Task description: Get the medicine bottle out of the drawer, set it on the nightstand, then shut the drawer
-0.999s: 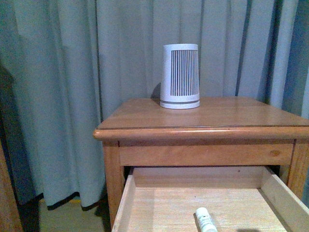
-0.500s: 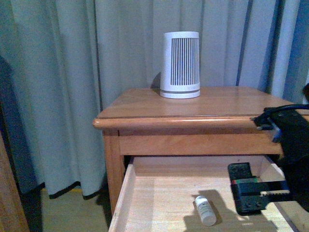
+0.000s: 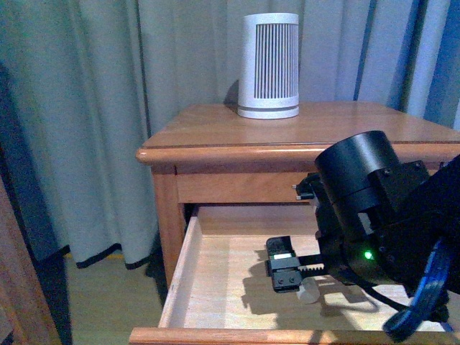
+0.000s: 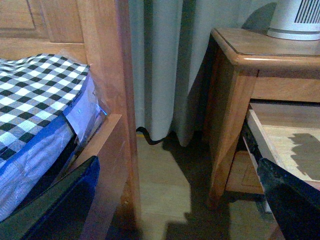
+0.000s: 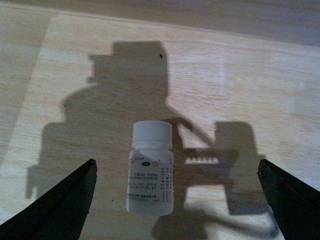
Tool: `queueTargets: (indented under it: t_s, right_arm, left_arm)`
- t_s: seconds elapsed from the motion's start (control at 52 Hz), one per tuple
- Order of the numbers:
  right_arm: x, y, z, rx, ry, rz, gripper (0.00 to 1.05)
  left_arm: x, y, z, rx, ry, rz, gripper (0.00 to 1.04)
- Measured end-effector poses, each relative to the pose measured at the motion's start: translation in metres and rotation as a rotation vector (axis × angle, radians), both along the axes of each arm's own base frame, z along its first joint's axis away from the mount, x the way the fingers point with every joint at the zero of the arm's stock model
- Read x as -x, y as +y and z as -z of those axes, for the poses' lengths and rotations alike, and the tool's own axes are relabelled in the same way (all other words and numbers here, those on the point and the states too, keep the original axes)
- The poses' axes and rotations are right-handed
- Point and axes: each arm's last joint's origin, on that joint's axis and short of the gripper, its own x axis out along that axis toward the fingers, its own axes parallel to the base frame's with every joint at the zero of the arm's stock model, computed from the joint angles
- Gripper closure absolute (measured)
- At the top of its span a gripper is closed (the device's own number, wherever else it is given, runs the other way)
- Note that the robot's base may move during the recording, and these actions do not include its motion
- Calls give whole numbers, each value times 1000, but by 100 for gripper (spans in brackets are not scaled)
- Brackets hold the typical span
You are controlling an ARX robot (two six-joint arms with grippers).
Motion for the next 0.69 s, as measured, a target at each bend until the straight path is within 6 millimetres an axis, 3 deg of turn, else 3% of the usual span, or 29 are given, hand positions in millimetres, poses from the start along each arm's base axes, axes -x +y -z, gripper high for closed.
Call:
queueTargets:
  t_s: [0.384, 0.692]
  right_arm:
    - [-22, 8, 30, -3, 13, 21, 7]
    - [-26, 12, 35, -31, 13, 27, 51]
  left_arm:
    - [0, 0, 0, 0, 0, 0, 7]
    - [0, 0, 0, 0, 0, 0, 7]
